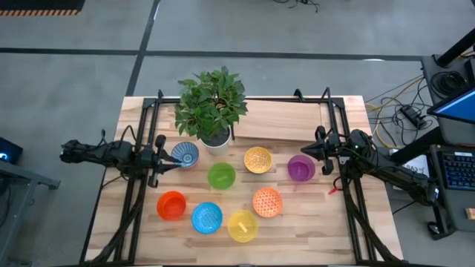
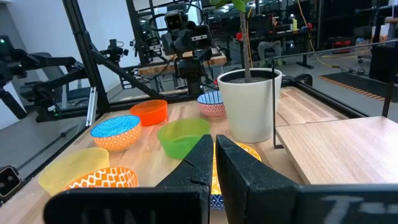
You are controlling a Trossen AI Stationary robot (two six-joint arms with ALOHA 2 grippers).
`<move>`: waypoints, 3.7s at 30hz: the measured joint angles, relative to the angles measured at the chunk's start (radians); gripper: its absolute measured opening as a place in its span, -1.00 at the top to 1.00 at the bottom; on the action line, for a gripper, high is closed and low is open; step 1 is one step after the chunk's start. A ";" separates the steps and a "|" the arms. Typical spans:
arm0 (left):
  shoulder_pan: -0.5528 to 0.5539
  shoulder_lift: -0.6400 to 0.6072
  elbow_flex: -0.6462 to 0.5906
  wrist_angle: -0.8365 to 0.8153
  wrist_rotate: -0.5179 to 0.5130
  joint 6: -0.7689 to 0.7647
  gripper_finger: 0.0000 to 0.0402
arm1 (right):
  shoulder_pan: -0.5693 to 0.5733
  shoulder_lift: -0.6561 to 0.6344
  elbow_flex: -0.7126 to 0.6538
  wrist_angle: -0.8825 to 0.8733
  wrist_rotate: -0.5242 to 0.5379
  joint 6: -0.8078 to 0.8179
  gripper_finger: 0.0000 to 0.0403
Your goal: Place and stack bowls onto a shelf
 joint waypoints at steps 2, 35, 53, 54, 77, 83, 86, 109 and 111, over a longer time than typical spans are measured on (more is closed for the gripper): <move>0.000 0.000 0.000 0.000 0.000 0.000 0.81 | 0.000 0.000 0.000 0.000 0.000 0.000 0.94; 0.000 0.000 0.000 0.000 0.000 0.000 0.81 | 0.000 0.000 0.000 0.000 0.000 0.000 0.94; 0.000 0.000 0.000 0.000 0.000 0.000 0.81 | 0.000 0.000 0.000 0.000 0.000 0.000 0.94; 0.000 0.000 0.000 0.000 0.000 0.000 0.81 | 0.000 0.000 0.000 0.000 0.000 0.000 0.94; 0.000 0.000 0.000 0.000 0.000 0.000 0.81 | 0.000 0.000 0.000 0.000 0.000 0.000 0.94; 0.000 0.000 0.000 0.000 0.000 0.000 0.81 | 0.000 0.000 0.000 0.000 0.000 0.000 0.94; 0.000 0.000 0.000 0.000 0.000 0.000 0.81 | 0.000 0.000 0.000 0.000 0.000 -0.002 0.94; 0.000 0.000 0.000 0.125 0.000 -0.030 0.81 | 0.136 0.074 0.128 0.141 0.106 0.443 0.94; 0.000 0.000 -0.001 0.208 0.000 -0.043 0.81 | 0.147 0.110 0.168 0.133 0.107 0.436 0.94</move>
